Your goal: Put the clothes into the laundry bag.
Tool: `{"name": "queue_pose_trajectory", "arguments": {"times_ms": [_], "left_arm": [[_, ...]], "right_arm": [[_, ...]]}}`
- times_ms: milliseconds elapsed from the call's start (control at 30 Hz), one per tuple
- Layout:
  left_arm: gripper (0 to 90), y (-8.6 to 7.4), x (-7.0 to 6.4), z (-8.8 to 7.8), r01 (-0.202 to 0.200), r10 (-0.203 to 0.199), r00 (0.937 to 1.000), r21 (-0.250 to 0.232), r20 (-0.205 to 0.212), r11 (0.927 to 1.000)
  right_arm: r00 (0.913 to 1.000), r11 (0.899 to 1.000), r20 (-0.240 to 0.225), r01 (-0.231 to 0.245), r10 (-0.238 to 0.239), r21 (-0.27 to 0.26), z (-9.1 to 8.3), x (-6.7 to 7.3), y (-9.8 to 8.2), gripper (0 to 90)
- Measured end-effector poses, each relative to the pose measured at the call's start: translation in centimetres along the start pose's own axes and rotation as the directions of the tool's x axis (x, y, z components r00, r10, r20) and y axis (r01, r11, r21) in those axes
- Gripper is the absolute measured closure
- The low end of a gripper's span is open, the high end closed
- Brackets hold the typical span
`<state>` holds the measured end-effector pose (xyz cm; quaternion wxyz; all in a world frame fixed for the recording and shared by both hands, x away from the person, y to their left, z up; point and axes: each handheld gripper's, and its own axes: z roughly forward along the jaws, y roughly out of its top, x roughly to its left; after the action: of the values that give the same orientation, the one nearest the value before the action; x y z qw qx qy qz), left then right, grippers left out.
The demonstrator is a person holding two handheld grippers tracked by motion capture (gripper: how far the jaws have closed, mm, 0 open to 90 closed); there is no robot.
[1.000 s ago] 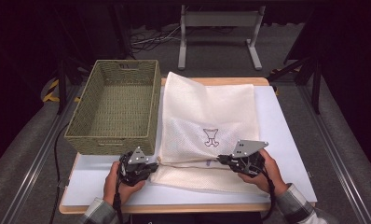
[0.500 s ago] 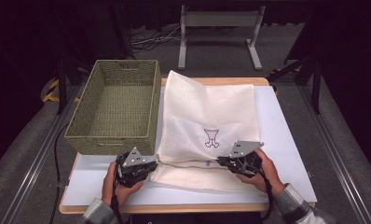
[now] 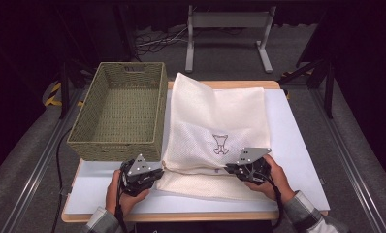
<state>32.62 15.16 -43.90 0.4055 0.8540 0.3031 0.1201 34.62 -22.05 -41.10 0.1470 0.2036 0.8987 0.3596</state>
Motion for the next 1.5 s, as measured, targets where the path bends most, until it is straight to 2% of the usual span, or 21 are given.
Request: {"name": "queue_pose_trajectory", "arguments": {"times_ms": [400, 700, 933, 1067, 1367, 1500], "left_arm": [[85.6, -0.1, -0.5, -0.2, -0.032, 0.032, 0.9995, 0.005, 0.002, 0.9995], [85.3, -0.2, -0.6, -0.4, -0.038, 0.038, 0.9993, 0.01, -0.001, 0.9992], [85.4, -0.2, -0.5, -0.3, -0.045, 0.045, 0.999, 0.018, 0.002, 0.9988], [85.6, -0.1, -0.6, -0.4, -0.055, 0.055, 0.9985, 0.018, 0.005, 0.9983], [85.6, -0.1, -0.5, -0.5, -0.049, 0.049, 0.9987, 0.011, 0.012, 0.9987], [85.7, -0.2, -0.5, -0.3, -0.046, 0.045, 0.9989, 0.017, 0.015, 0.9988]], "right_arm": [[0.9999, 1.0, 0.004, -0.012, 0.012, 0.027, 0.7, -0.2, -0.2, 84.6], [0.9998, 1.0, -0.014, -0.011, 0.012, 0.015, 0.6, -0.2, -0.2, 78.9], [0.9996, 1.0, -0.029, -0.004, 0.003, -0.028, -0.4, 0.1, 0.3, 67.3], [0.9999, 0.998, -0.012, -0.002, 0.001, -0.064, -0.8, 0.3, 0.4, 62.1], [1.0, 0.995, 0.003, 0.004, -0.004, -0.104, -1.2, 0.8, 0.8, 57.5], [0.9999, 0.991, 0.007, -0.009, 0.01, -0.13, -1.4, 0.8, 1.1, 56.3]]}}
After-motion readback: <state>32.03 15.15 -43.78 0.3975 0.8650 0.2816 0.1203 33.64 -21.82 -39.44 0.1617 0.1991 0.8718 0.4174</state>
